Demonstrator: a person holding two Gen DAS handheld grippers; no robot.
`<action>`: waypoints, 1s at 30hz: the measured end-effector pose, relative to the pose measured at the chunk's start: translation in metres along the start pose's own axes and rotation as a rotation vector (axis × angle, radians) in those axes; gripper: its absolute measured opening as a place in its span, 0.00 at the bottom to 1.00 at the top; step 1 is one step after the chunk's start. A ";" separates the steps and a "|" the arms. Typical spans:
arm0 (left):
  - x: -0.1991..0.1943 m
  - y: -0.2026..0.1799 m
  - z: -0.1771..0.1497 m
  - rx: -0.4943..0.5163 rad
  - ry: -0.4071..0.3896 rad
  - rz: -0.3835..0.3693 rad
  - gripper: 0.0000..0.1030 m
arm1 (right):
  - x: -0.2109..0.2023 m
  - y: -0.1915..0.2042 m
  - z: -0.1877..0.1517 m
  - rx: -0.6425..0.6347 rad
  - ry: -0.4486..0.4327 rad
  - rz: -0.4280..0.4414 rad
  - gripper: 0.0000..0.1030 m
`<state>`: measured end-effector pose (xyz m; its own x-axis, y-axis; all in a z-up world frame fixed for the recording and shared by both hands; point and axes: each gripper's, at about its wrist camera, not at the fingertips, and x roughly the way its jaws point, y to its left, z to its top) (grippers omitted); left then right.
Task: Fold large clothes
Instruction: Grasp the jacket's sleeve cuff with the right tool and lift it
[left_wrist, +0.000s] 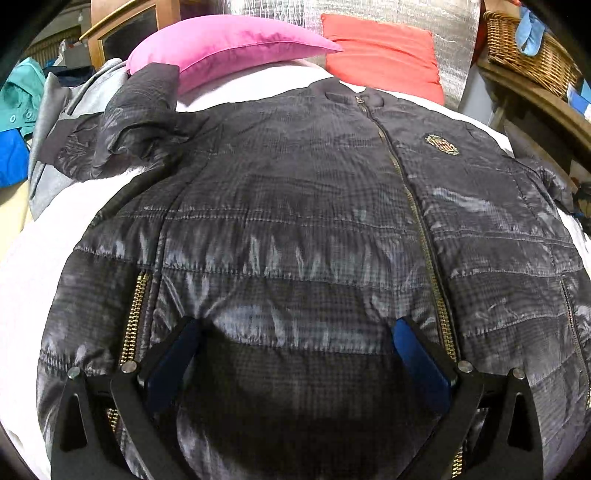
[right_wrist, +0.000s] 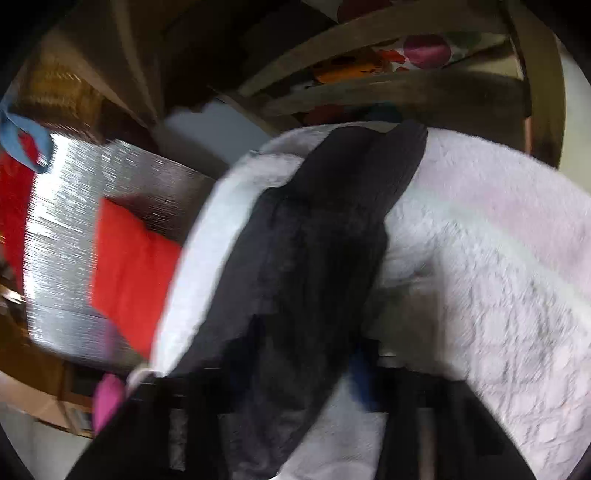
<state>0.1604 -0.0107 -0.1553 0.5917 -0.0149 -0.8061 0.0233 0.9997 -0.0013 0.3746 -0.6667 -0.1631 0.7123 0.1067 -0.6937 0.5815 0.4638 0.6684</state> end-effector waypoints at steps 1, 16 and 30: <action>0.000 0.000 0.000 0.003 -0.005 0.002 1.00 | -0.003 0.007 0.001 -0.026 0.001 0.007 0.09; -0.003 0.001 -0.005 -0.013 -0.042 -0.026 1.00 | -0.081 0.320 -0.255 -0.860 0.021 0.291 0.09; -0.004 -0.001 -0.005 -0.013 -0.032 -0.020 1.00 | -0.021 0.269 -0.350 -0.866 0.248 0.087 0.73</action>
<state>0.1542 -0.0116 -0.1550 0.6165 -0.0351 -0.7866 0.0252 0.9994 -0.0248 0.3787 -0.2366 -0.0620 0.5762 0.3128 -0.7551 -0.0419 0.9340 0.3549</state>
